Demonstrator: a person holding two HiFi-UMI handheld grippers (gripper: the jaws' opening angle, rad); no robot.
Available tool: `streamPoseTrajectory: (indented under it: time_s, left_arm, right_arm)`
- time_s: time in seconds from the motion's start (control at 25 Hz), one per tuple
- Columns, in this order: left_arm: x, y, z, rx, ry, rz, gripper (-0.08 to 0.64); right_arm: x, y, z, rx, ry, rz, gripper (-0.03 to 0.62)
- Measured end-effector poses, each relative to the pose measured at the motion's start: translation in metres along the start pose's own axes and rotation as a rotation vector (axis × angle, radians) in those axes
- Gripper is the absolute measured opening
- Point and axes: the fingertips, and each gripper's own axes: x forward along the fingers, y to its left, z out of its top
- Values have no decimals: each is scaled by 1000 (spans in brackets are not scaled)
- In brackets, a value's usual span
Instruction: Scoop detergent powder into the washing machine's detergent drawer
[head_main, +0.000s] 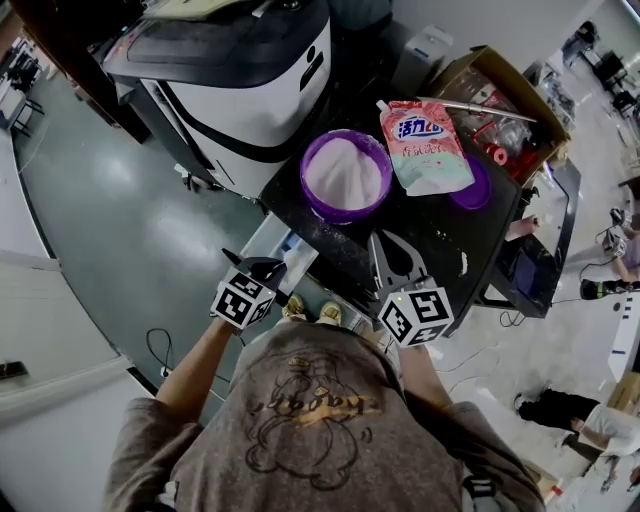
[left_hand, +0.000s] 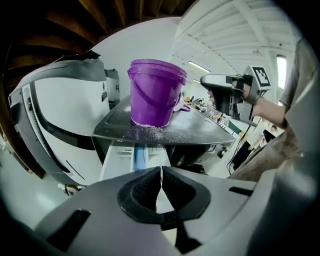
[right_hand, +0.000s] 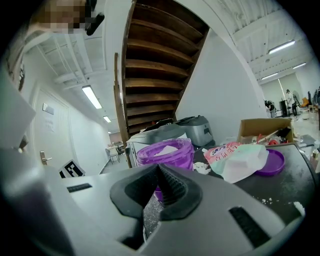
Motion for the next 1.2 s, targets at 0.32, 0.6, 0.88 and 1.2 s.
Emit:
streamPoseTrajectory:
  time_s: [0.32, 0.6, 0.88, 1.2]
  left_arm:
    - [8, -2, -2, 213, 32, 68, 25]
    - [11, -7, 1, 348, 37, 83, 25]
    - [14, -15, 3, 539, 48, 104, 25]
    - [11, -12, 9, 654, 43, 146, 25]
  right_arm:
    - [-5, -8, -2, 9, -1, -20, 3]
    - [-8, -11, -3, 8, 2, -30, 3]
    - [-9, -12, -3, 4, 2, -29, 3]
    - [-9, -13, -2, 4, 4, -29, 3]
